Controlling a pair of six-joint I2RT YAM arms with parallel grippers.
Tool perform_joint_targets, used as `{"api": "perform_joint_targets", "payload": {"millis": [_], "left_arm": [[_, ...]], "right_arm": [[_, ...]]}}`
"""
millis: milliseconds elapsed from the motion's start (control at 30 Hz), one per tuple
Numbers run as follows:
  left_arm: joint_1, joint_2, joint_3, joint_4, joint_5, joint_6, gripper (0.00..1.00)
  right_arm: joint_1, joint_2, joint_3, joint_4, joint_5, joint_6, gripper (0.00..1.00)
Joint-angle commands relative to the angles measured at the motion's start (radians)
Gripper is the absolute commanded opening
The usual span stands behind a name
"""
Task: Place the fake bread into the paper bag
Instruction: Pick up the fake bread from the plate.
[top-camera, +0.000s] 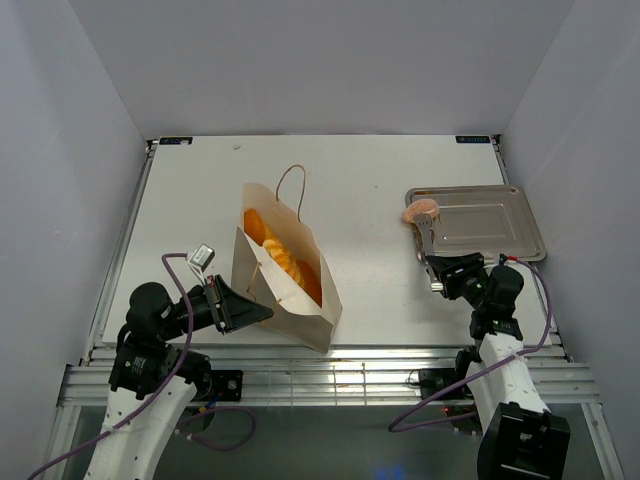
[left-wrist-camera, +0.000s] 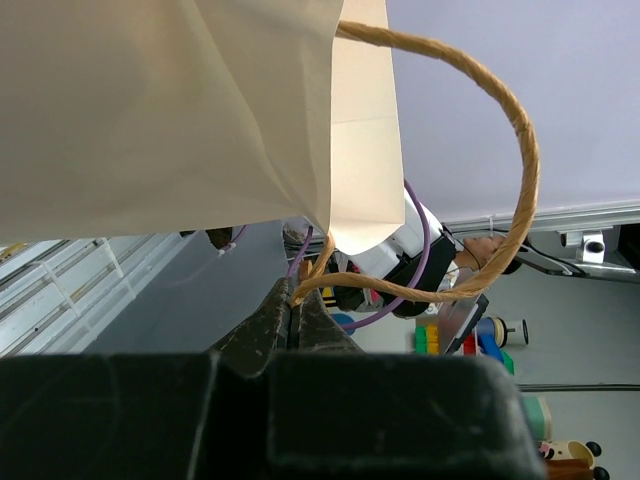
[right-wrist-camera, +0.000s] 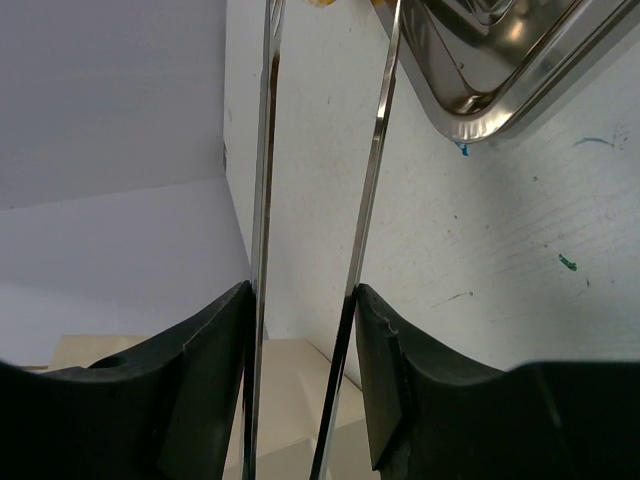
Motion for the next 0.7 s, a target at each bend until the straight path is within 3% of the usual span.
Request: {"api": "perform_joint_targets", "payload": {"millis": [0,667], "left_arm": [[-0.002,0.008,0.031,-0.011,-0.008,0.006,0.0],[-0.002,0.009,0.034,-0.01,-0.006,0.005,0.0]], "right_arm": [[-0.007,0.008,0.0,0.082,-0.021,0.023,0.51],[-0.012,0.135,-0.034,0.283,-0.019,0.076,0.51]]}}
